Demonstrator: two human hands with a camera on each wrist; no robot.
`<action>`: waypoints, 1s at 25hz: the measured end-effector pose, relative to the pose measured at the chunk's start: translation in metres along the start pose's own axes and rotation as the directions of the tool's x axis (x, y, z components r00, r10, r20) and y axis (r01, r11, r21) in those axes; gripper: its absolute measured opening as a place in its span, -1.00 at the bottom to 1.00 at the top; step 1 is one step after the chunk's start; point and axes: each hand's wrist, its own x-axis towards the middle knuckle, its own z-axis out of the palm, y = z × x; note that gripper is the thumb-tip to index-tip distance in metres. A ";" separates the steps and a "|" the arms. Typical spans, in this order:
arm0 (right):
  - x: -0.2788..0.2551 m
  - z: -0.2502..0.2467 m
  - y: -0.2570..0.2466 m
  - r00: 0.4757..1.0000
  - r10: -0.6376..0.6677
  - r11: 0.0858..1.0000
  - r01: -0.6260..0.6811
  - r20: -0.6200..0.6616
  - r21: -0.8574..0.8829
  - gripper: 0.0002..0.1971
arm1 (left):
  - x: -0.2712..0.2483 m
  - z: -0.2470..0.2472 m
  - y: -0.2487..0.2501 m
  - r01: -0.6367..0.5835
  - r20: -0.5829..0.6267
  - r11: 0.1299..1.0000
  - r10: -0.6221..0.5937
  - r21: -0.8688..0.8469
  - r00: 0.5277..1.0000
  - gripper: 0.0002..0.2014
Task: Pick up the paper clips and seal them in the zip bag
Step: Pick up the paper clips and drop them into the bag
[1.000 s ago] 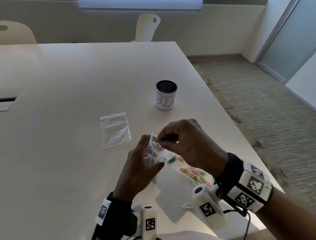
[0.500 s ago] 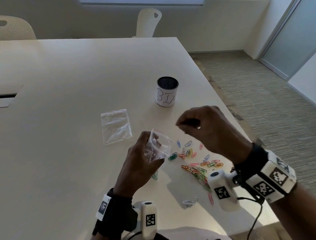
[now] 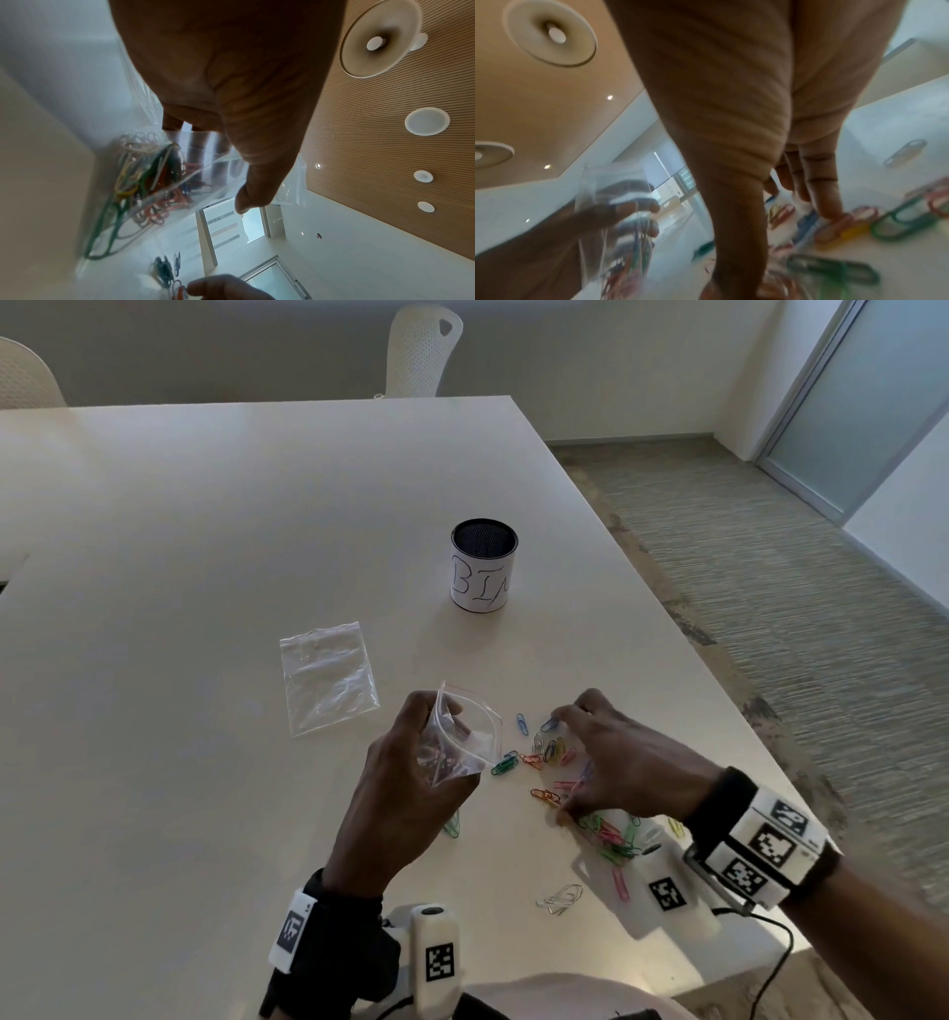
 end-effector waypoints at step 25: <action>0.015 -0.015 -0.014 0.948 -0.095 0.913 0.205 -0.303 0.353 -0.93 | -0.001 -0.001 0.000 0.020 -0.007 1.000 -0.020 -0.016 1.000 -0.53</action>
